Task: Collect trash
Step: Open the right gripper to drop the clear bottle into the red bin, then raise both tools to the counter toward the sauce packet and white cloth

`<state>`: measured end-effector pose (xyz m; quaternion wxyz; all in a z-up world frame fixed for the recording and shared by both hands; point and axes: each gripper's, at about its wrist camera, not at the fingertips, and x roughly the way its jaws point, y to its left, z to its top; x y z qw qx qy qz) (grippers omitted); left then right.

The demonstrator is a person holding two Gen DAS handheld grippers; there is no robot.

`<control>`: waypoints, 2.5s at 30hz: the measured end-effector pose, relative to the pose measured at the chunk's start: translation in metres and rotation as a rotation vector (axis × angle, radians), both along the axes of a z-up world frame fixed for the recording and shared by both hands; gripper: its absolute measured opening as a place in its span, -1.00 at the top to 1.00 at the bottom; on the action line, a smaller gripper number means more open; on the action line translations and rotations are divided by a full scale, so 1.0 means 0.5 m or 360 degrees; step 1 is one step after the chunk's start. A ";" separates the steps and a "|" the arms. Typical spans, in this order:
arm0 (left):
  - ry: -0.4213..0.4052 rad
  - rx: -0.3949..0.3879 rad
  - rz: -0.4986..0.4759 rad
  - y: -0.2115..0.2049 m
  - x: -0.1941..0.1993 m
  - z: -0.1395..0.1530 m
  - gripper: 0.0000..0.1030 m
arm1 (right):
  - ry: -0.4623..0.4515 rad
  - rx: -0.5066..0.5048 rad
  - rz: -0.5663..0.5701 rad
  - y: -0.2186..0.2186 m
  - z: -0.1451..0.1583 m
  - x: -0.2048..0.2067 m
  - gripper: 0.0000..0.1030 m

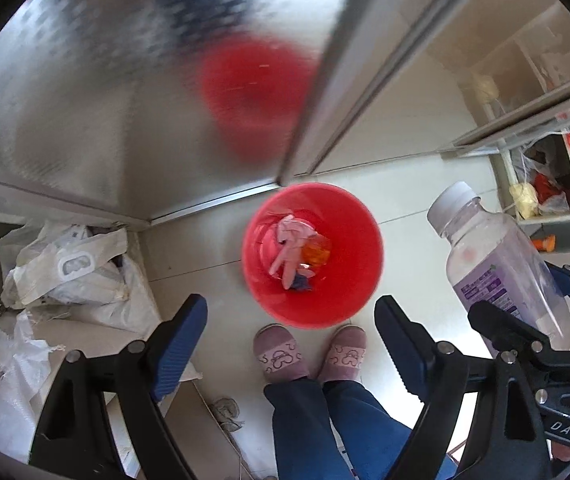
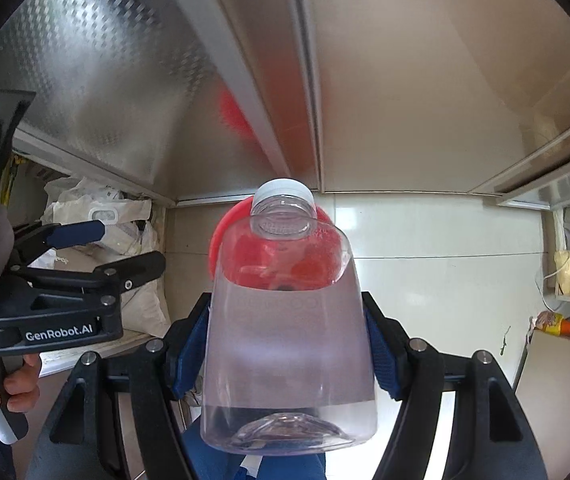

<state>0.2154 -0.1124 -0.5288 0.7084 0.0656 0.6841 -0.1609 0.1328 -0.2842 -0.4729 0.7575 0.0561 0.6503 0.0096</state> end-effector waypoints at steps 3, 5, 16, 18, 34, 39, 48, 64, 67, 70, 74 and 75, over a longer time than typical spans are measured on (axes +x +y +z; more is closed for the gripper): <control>0.0001 0.0017 0.0026 0.024 0.007 -0.006 -0.64 | 0.0023 -0.0007 0.0029 0.014 -0.015 0.011 -0.31; 0.0005 0.0035 0.0038 0.037 0.012 -0.013 -0.64 | 0.0045 -0.0005 0.0043 0.022 -0.027 0.017 -0.31; 0.0010 0.0086 0.0065 0.075 0.029 -0.037 -0.64 | 0.0089 -0.0022 0.0074 0.049 -0.053 0.032 -0.31; 0.0003 0.0092 0.0069 0.080 0.029 -0.038 -0.64 | 0.0095 -0.0017 0.0086 0.052 -0.054 0.034 -0.32; -0.0057 0.0091 0.0077 0.097 0.013 0.019 -0.64 | 0.0073 0.0008 0.0157 0.068 -0.007 0.024 -0.55; -0.0091 0.0092 0.0077 0.093 -0.005 0.072 -0.64 | 0.0036 -0.0010 0.0189 0.064 0.043 0.012 -0.55; -0.0245 0.0047 0.0052 0.068 -0.057 0.302 -0.64 | -0.0103 0.0002 0.0178 0.039 0.277 -0.025 -0.56; -0.0617 -0.0034 0.0146 0.064 -0.119 0.756 -0.64 | -0.0554 -0.0200 0.0215 0.045 0.717 -0.083 -0.69; -0.0678 -0.0022 0.0174 0.076 -0.119 0.805 -0.68 | -0.0642 -0.0197 0.0243 0.052 0.761 -0.080 -0.72; -0.0736 -0.0008 0.0215 0.101 -0.109 0.848 -0.69 | -0.0710 -0.0196 0.0278 0.067 0.794 -0.066 -0.72; -0.0788 0.0028 0.0312 0.140 -0.086 0.891 -0.75 | -0.0811 -0.0232 0.0350 0.090 0.840 -0.040 -0.79; -0.0801 0.0033 0.0331 0.151 -0.072 0.898 -0.75 | -0.0826 -0.0236 0.0370 0.098 0.843 -0.030 -0.79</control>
